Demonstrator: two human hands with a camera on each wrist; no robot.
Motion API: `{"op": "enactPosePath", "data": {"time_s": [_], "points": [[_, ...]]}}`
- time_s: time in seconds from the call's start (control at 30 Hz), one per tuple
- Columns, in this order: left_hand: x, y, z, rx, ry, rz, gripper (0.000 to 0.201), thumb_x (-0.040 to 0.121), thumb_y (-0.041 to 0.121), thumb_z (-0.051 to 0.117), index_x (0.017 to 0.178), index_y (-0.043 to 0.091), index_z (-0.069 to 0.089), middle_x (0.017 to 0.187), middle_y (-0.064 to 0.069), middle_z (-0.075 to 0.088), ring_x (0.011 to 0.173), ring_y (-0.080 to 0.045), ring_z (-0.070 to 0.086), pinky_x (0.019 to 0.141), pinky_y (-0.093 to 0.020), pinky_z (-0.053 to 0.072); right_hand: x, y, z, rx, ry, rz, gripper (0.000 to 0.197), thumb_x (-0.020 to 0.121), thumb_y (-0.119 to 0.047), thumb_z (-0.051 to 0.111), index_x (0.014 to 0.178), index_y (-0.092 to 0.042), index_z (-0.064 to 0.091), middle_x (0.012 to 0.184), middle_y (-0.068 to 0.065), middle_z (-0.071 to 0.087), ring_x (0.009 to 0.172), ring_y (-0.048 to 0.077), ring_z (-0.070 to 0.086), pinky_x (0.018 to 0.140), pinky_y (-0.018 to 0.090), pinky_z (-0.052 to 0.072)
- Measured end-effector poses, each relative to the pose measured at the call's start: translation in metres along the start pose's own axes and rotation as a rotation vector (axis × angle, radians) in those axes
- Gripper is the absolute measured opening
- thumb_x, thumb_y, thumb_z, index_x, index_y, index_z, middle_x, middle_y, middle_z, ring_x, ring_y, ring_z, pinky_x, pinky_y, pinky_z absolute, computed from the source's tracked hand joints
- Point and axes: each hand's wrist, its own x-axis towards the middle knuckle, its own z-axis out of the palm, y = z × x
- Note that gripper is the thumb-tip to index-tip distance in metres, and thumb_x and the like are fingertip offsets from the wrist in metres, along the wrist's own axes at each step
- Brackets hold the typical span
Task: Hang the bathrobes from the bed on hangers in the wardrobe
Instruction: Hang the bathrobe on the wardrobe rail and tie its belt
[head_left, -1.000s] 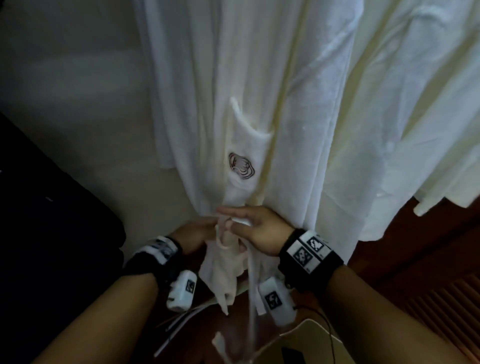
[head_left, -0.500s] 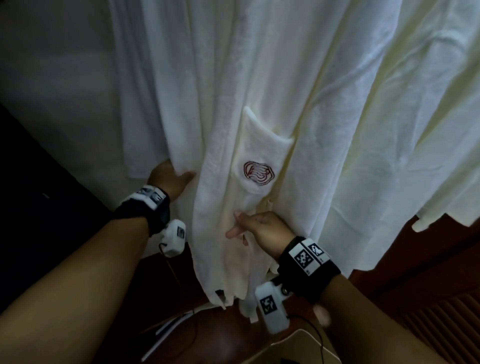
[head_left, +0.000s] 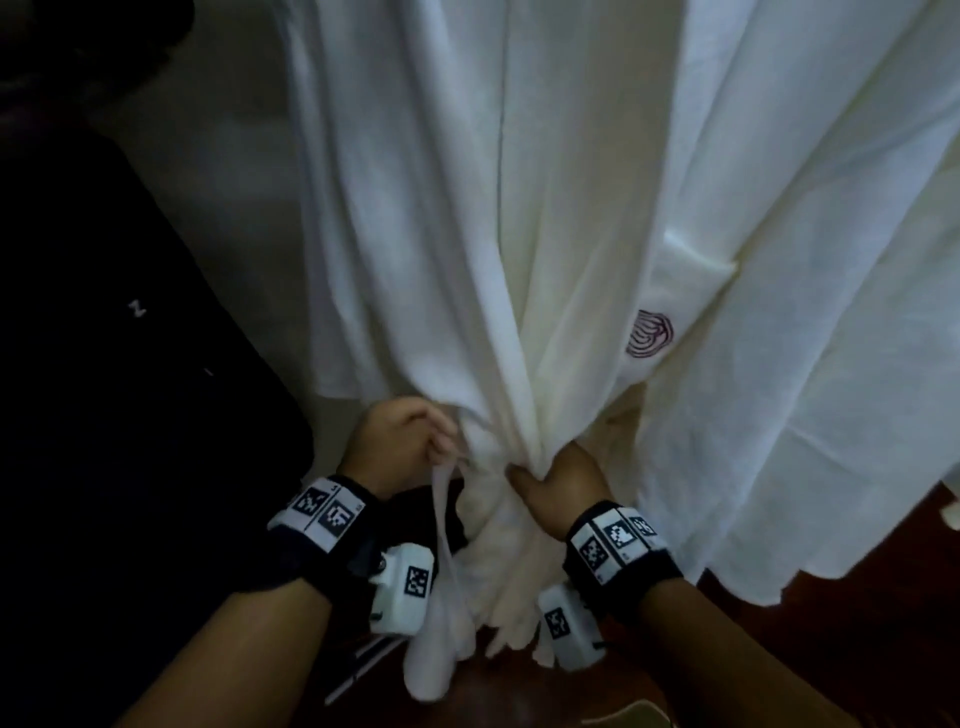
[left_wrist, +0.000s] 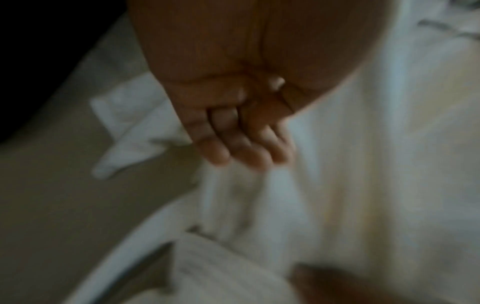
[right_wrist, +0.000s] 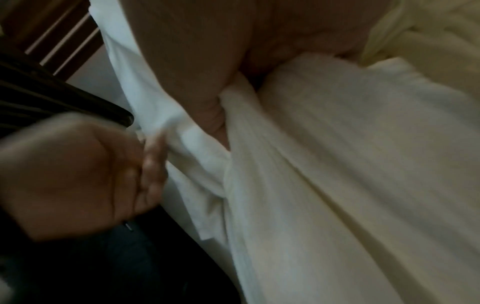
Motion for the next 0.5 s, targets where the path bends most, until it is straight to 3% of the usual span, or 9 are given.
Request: {"op": "enactPosePath", "data": {"time_s": [0.03,0.07,0.13,0.2,0.23,0.33,0.37,0.43,0.5], "points": [[0.008,-0.016,-0.008,0.068,0.196,-0.018,0.040,0.082,-0.015,0.046,0.072,0.018,0.066,0.066,-0.001,0.064,0.057,-0.011,0.060,0.063,-0.026,0.045,0.000,0.002,-0.003,0.015,-0.024,-0.018,0.045,0.085,-0.034,0.067,0.123,-0.010,0.061,0.123,0.011,0.063,0.110,0.028,0.060,0.091,0.026,0.047],[0.013,-0.032,-0.014,0.200,0.289,-0.057,0.032,0.082,-0.010,0.050,0.080,0.020,0.063,0.075,-0.001,0.064,0.067,-0.015,0.061,0.069,-0.027,0.043,-0.001,0.004,-0.006,0.024,-0.049,-0.023,0.040,0.086,-0.030,0.067,0.120,-0.009,0.063,0.121,0.011,0.064,0.109,0.027,0.061,0.089,0.025,0.046],[0.006,-0.054,-0.013,0.362,0.102,-0.150,0.035,0.079,0.005,0.065,0.110,0.017,0.055,0.103,-0.001,0.061,0.093,-0.020,0.059,0.078,-0.025,0.041,-0.002,0.009,-0.011,0.064,-0.075,-0.023,0.035,0.086,-0.025,0.068,0.115,-0.007,0.065,0.114,0.010,0.067,0.106,0.025,0.062,0.084,0.023,0.045],[0.001,-0.079,-0.003,0.098,-0.212,-0.243,0.073,0.061,0.025,0.081,0.126,0.011,0.051,0.120,-0.004,0.062,0.108,-0.020,0.060,0.086,-0.022,0.047,-0.005,0.014,-0.016,0.079,-0.076,-0.028,0.035,0.085,-0.024,0.069,0.114,-0.006,0.065,0.108,0.005,0.067,0.104,0.021,0.062,0.080,0.020,0.043],[-0.004,-0.087,0.006,0.002,-0.304,-0.278,0.079,0.055,0.031,0.082,0.126,0.011,0.054,0.122,-0.007,0.065,0.110,-0.020,0.062,0.089,-0.025,0.050,-0.007,0.016,-0.018,0.079,-0.077,-0.036,0.036,0.085,-0.024,0.069,0.115,-0.007,0.064,0.107,0.003,0.067,0.103,0.019,0.062,0.080,0.020,0.042],[-0.016,-0.101,0.027,0.147,-0.374,-0.180,0.033,0.080,0.033,0.072,0.108,0.021,0.063,0.104,0.001,0.072,0.098,-0.015,0.067,0.089,-0.034,0.054,-0.015,0.019,-0.022,0.090,-0.098,-0.026,0.040,0.084,-0.026,0.071,0.119,-0.009,0.064,0.111,0.004,0.067,0.101,0.018,0.061,0.080,0.020,0.043],[-0.018,-0.103,0.028,0.191,-0.329,-0.152,0.013,0.089,0.027,0.066,0.099,0.018,0.065,0.091,0.000,0.072,0.086,-0.016,0.067,0.083,-0.036,0.054,-0.017,0.020,-0.025,0.085,-0.091,-0.020,0.039,0.084,-0.027,0.071,0.118,-0.009,0.065,0.108,0.003,0.067,0.099,0.017,0.061,0.078,0.020,0.043],[-0.012,-0.107,0.018,0.239,-0.077,-0.157,0.009,0.095,0.010,0.058,0.090,0.006,0.064,0.075,-0.010,0.066,0.069,-0.023,0.060,0.070,-0.033,0.053,-0.019,0.025,-0.033,0.026,-0.050,-0.007,0.035,0.084,-0.029,0.070,0.113,-0.010,0.068,0.102,0.001,0.068,0.095,0.017,0.063,0.073,0.019,0.043],[0.003,-0.104,-0.011,0.312,0.277,-0.119,0.014,0.092,0.001,0.058,0.101,0.000,0.068,0.088,-0.022,0.068,0.077,-0.031,0.063,0.074,-0.035,0.054,-0.016,0.031,-0.044,-0.074,0.020,0.006,0.036,0.083,-0.033,0.066,0.113,-0.013,0.068,0.106,0.004,0.070,0.098,0.021,0.065,0.074,0.023,0.047]]}}
